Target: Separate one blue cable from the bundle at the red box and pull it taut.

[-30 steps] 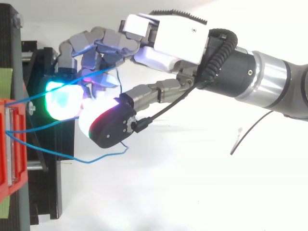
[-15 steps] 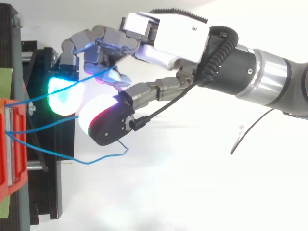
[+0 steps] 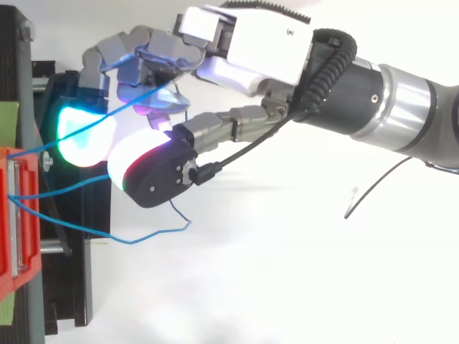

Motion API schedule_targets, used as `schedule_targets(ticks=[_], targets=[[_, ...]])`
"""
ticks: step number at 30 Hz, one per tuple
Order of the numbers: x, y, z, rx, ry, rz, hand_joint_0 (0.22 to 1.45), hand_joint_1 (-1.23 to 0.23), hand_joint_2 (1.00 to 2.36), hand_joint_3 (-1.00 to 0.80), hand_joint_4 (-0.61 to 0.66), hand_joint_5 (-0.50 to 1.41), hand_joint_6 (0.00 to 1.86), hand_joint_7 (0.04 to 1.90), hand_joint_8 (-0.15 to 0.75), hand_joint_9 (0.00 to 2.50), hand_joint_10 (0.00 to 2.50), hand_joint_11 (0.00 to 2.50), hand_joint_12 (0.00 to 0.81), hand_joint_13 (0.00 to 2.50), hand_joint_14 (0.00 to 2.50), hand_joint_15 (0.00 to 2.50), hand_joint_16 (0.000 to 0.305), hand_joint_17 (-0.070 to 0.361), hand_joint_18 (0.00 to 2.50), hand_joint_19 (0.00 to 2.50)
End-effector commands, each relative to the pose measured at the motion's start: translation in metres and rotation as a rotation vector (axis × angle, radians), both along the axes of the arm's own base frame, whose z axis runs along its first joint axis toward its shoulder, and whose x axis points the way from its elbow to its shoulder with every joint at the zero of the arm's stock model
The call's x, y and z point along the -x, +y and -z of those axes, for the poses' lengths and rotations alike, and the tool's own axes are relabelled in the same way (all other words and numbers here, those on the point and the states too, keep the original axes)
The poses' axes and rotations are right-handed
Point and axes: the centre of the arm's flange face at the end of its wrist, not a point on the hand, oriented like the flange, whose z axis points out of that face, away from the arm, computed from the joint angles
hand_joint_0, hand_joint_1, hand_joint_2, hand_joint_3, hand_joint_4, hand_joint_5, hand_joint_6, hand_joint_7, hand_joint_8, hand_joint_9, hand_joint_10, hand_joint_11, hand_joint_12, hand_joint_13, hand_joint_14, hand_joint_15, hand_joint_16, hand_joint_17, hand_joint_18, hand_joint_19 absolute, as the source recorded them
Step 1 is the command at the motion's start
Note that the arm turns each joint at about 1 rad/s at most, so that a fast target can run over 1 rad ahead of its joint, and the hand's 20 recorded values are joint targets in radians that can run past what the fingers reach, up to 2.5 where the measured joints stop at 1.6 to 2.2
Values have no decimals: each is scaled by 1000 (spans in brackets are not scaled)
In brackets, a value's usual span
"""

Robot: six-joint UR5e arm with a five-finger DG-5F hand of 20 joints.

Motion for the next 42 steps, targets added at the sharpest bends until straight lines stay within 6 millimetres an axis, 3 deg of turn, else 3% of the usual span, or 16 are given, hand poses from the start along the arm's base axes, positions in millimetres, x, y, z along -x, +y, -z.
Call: schedule_targets(ticks=[1,11,23,35,39,41,42], targets=[[-4,-4,-11,4,-18,-12,497,-566,1000,-500,179,-248,794,933,369,0,2500,1902,411,342,2500,1713,48,109,835,1308],[-1,-4,-25,57,8,-18,575,-503,1000,-500,138,-238,825,917,353,0,2500,2014,421,474,2500,1788,44,99,911,1355],[4,-3,-17,64,76,-21,574,-473,1000,-500,143,-205,833,960,373,283,2500,2161,506,815,2500,1875,57,129,1162,1016],[6,-1,-13,67,107,-21,598,-542,1017,-214,81,-189,867,1045,310,350,2500,2401,490,867,2500,1819,54,122,1216,1041],[6,0,-14,68,104,-26,593,-607,1019,-127,85,-187,872,1072,318,333,2500,2356,487,871,2500,1799,58,131,1232,960],[6,0,-14,68,104,-26,595,-617,1017,-166,92,-191,876,1048,329,325,2500,2351,482,851,2500,1757,57,128,1216,996],[6,0,-14,68,104,-26,570,-603,1014,-288,93,-193,874,1054,328,320,2500,2346,483,837,2500,1787,54,123,1203,1041]])
